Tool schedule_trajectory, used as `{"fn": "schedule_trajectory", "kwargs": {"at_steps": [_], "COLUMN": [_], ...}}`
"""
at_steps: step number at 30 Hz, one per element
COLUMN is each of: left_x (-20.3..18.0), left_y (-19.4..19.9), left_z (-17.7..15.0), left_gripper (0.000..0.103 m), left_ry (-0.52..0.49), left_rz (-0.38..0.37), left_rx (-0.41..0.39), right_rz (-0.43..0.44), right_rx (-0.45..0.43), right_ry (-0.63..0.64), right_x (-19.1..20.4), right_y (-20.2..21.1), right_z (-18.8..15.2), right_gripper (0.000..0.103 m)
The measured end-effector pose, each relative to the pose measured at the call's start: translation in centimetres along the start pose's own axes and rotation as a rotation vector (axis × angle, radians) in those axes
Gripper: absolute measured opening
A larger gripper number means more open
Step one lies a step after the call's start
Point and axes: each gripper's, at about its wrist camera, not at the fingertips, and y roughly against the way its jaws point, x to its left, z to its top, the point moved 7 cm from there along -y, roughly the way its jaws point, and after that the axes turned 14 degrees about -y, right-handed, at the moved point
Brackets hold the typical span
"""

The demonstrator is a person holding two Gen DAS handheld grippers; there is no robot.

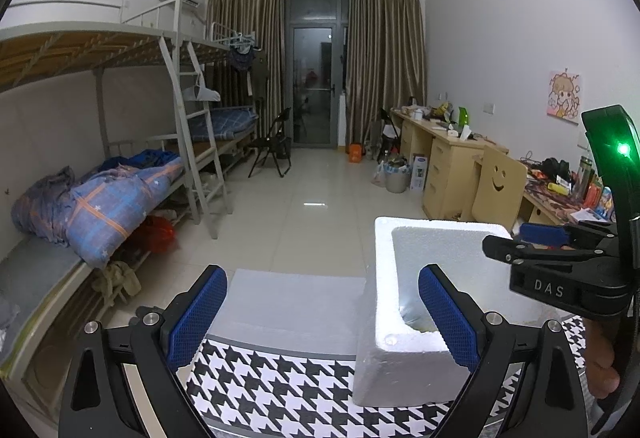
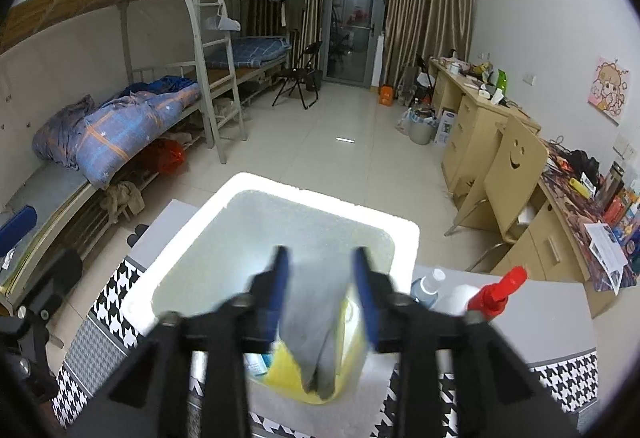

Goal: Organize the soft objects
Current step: 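Lower the grey cloth into the foam box and open the right tool, then move both tools back from the foam box toward the table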

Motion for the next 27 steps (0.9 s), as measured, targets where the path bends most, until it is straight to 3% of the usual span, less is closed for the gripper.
{"fn": "schedule_trajectory", "kwargs": {"at_steps": [8,17,27], "left_x": [-0.4,-1.1,-2.5], "left_y": [0.3,2.7,5.6], "left_z": [-0.1,0.4,1.0], "left_gripper": [0.097,0.097,0.1], "left_ry": [-0.007,-0.028,-0.049], "left_rz": [-0.011,-0.008,-0.018], "left_rx": [0.003,-0.02,-0.057], "right_rz": [-0.008,0.004,-0.01], "right_rx": [-0.009,-0.065,-0.139], "right_ry": [-0.008,-0.011,-0.005], "right_x": [0.1,-0.3,-1.5], "right_y": [1.2,4.5,7.8], "right_z": [-0.2,-0.5,-0.6], "right_gripper": [0.062,0.085,0.085]}}
